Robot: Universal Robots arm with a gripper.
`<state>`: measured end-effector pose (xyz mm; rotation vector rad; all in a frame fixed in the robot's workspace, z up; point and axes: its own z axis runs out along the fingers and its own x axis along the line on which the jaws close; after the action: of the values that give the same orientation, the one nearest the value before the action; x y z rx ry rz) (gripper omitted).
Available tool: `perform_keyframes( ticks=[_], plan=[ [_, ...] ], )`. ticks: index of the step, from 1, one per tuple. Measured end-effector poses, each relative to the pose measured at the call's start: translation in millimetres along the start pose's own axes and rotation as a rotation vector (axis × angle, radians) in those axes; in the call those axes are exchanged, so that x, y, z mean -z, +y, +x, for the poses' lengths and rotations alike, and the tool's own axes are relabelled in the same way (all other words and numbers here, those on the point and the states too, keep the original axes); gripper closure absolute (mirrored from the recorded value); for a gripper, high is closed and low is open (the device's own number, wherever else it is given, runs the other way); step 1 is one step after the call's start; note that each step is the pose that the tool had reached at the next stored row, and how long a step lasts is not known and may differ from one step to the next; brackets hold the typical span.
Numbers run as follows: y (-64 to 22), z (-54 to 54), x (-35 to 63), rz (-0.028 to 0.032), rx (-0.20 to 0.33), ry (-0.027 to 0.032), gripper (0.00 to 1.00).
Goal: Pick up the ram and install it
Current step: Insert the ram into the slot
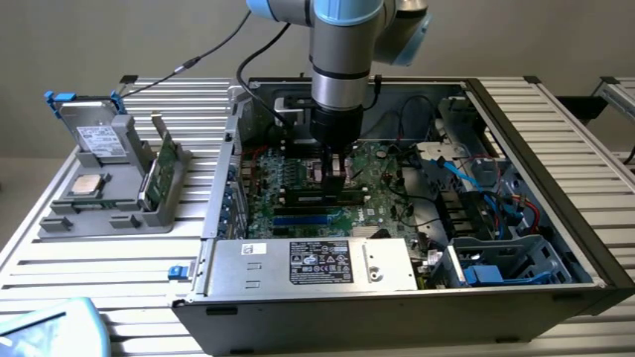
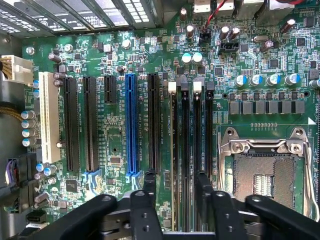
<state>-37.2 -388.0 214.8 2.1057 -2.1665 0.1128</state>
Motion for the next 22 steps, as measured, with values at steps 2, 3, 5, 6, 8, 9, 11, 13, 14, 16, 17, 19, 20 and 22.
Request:
perform_keyframes(
  ticks=[2, 3, 5, 6, 8, 9, 11, 13, 14, 16, 17, 19, 20, 22],
  plan=[
    [0.1, 0.7, 5.2, 0.0001, 0.000, -0.0003, 0.48],
    [0.2, 1.1, 8.4, 0.0000, 0.000, -0.0001, 0.42],
    [0.4, 2.0, 14.8, 0.0000, 0.000, -0.0001, 0.42],
    [0.5, 2.4, 17.5, 0.0000, 0.000, 0.0000, 0.42],
    [0.7, 3.2, 23.3, 0.0000, 0.000, 0.0000, 0.42],
    [0.7, 3.6, 26.3, 0.0000, 0.000, -0.0001, 0.42],
    [0.9, 4.1, 29.8, 0.0000, 0.000, 0.0000, 0.42],
    [0.8, 4.1, 29.8, 0.0001, 0.000, -0.0001, 0.44],
    [0.9, 4.1, 29.8, 0.0001, 0.000, -0.0001, 0.50],
    [0.8, 4.1, 29.8, 0.0001, 0.000, -0.0001, 0.57],
    [0.8, 4.0, 29.7, 0.0001, 0.000, -0.0002, 0.63],
    [0.8, 4.1, 29.8, 0.0001, 0.000, -0.0001, 0.69],
    [0.9, 4.1, 29.8, 0.0001, 0.000, -0.0001, 0.75],
    [0.8, 4.1, 29.8, 0.0001, 0.000, -0.0001, 0.81]
  ],
)
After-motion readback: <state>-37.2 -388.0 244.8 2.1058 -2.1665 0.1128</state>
